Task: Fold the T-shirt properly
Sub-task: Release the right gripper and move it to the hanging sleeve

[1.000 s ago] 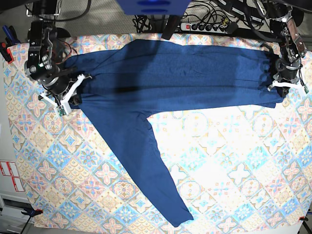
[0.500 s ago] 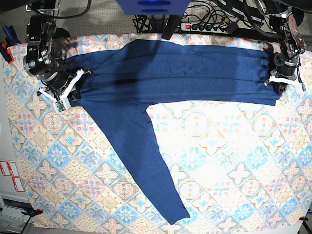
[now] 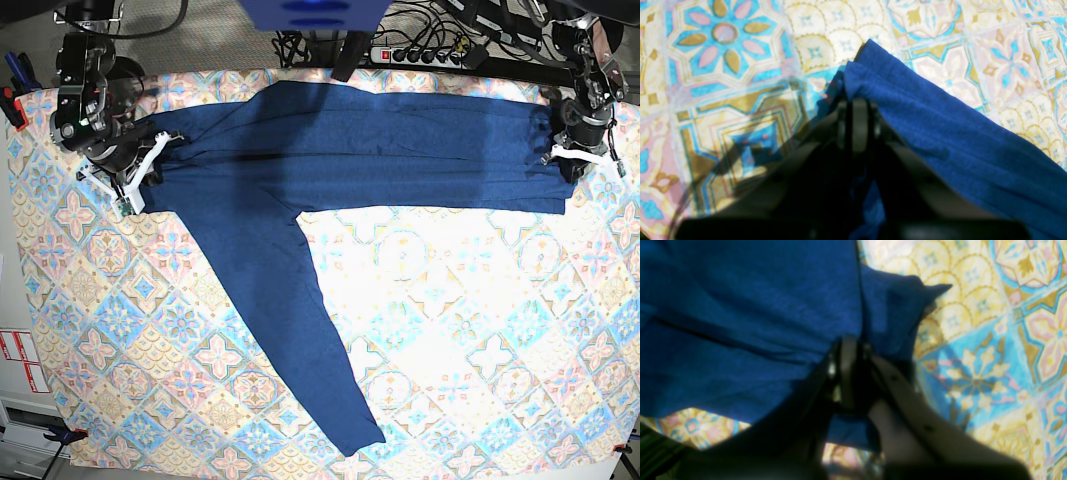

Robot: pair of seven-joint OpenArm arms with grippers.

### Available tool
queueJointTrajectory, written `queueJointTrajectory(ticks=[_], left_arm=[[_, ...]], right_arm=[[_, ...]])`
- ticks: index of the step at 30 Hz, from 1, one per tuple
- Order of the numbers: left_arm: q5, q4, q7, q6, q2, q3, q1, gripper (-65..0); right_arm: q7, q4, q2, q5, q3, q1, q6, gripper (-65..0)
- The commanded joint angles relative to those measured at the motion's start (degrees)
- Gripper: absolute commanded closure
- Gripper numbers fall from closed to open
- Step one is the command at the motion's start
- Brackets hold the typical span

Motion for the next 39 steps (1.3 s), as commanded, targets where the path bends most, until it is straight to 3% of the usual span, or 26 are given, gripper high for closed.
queueJointTrajectory(ticks=[1,7,12,16,21,28,34,39], left_arm=[[-0.5,1.0,-1.2,-0.2,-1.0,-0.4,-0.1,0.0],[-0.4,1.0,-1.2,-0.2,-1.1,-0.4,0.1,0.0],[-0.4,1.0,-1.1,0.0,-0.9,-0.3,0.1,0.0],[-0.4,1.0,-1.1,0.1,-0.7,-0.3,0.1,-8.8],[-0.5,1.0,-1.1,0.1,-0.7,-0.2,0.1,-17.9],[-1.1,1.0,-1.1,0.1,-0.6,-0.2,0.0,-18.9],[-1.1,1.8,-1.1,0.1,0.6,-0.3,-0.3,-19.0],[-1.1,4.9,-1.1,0.1,2.9,-0.3,-0.2,-19.0]], right_arm=[[1.0,0.9,0.9,0.5,0.6,0.4,-0.1,-0.3],[1.0,-0.7,0.9,0.4,0.1,0.5,-0.1,-2.0],[1.5,-0.5,0.9,0.4,0.7,0.6,-0.1,-15.2],[1.6,0.1,0.4,0.4,4.5,0.7,-0.2,-23.1],[1.2,1.4,-2.0,0.6,5.8,6.4,-0.2,-23.8],[1.0,-2.3,-3.0,0.5,-6.6,19.2,-0.2,-24.1],[1.7,-18.1,-3.3,0.4,-12.3,29.8,-0.2,-24.1],[5.9,-31.1,-3.3,0.4,-16.2,37.1,-0.2,-24.1]])
